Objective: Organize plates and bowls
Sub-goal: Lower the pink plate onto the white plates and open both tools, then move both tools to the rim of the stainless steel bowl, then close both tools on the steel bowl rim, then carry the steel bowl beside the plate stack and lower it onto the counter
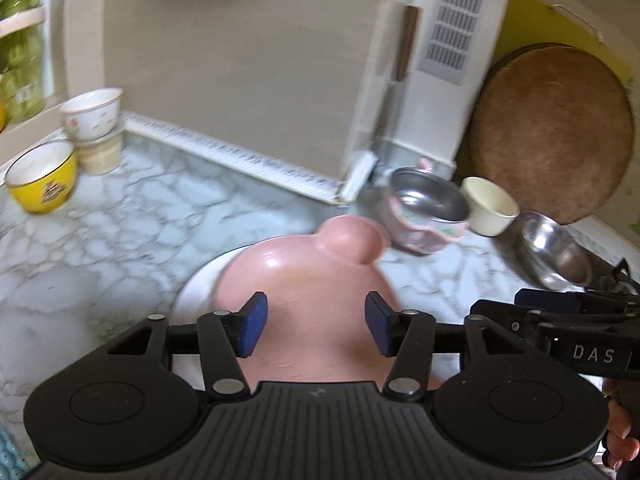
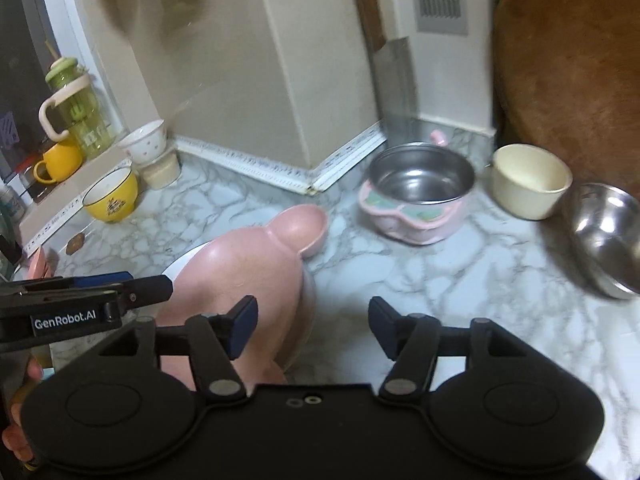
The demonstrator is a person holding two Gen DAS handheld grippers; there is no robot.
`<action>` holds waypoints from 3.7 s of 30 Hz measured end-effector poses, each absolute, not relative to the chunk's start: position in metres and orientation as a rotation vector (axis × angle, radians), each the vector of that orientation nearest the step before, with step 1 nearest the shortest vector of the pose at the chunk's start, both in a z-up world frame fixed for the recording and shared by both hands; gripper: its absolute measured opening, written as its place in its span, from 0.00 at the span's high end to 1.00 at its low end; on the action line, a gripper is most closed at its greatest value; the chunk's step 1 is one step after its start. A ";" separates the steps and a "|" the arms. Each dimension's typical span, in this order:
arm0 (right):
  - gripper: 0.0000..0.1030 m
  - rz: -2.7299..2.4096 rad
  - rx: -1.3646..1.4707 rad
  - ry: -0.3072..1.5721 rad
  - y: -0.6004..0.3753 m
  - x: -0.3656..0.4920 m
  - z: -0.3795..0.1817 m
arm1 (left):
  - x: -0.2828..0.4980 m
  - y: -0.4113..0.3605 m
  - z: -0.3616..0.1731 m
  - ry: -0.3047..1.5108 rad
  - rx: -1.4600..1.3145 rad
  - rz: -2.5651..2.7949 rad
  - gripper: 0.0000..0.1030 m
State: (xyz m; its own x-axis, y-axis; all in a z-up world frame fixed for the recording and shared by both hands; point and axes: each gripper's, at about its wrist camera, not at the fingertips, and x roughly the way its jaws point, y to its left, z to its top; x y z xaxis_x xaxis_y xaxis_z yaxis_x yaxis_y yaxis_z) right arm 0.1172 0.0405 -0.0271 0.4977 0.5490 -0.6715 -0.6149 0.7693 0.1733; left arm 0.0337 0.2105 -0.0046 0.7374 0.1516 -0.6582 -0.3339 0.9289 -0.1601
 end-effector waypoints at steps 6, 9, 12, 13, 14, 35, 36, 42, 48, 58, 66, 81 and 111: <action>0.17 0.635 -0.073 0.725 -0.007 0.113 -0.013 | 0.048 0.160 0.008 0.659 -0.227 0.193 0.39; 0.11 0.587 -0.066 0.696 -0.033 0.112 -0.009 | 0.057 0.129 0.012 0.650 -0.203 0.152 0.37; 0.08 0.550 -0.065 0.673 -0.058 0.110 -0.006 | 0.064 0.103 0.016 0.640 -0.187 0.125 0.33; 0.06 0.538 -0.065 0.663 -0.066 0.109 -0.004 | 0.067 0.094 0.017 0.635 -0.183 0.120 0.29; 0.05 0.528 -0.065 0.654 -0.073 0.108 -0.003 | 0.069 0.086 0.018 0.628 -0.178 0.121 0.26; 0.03 0.242 -0.079 0.649 -0.160 0.209 -0.018 | 0.224 0.009 -0.004 0.659 -0.080 0.005 0.25; 0.03 0.227 -0.080 0.653 -0.163 0.218 -0.021 | 0.233 0.007 -0.007 0.666 -0.078 0.000 0.25; 0.05 0.166 -0.098 0.694 -0.175 0.266 -0.041 | 0.281 -0.003 -0.030 0.706 -0.065 -0.022 0.25; 0.09 0.133 -0.093 0.744 -0.183 0.307 -0.055 | 0.319 -0.010 -0.054 0.775 -0.078 -0.029 0.25; 0.33 0.113 -0.061 0.833 -0.185 0.352 -0.081 | 0.352 -0.018 -0.076 0.847 -0.097 -0.056 0.38; 0.61 0.111 -0.026 0.878 -0.185 0.365 -0.093 | 0.366 -0.007 -0.085 0.897 -0.145 -0.041 0.63; 0.82 0.073 -0.030 0.879 -0.182 0.346 -0.089 | 0.353 0.001 -0.079 0.894 -0.150 -0.027 0.86; 0.82 0.321 -0.132 0.823 -0.118 0.179 -0.051 | 0.153 0.069 -0.041 0.856 -0.255 0.154 0.86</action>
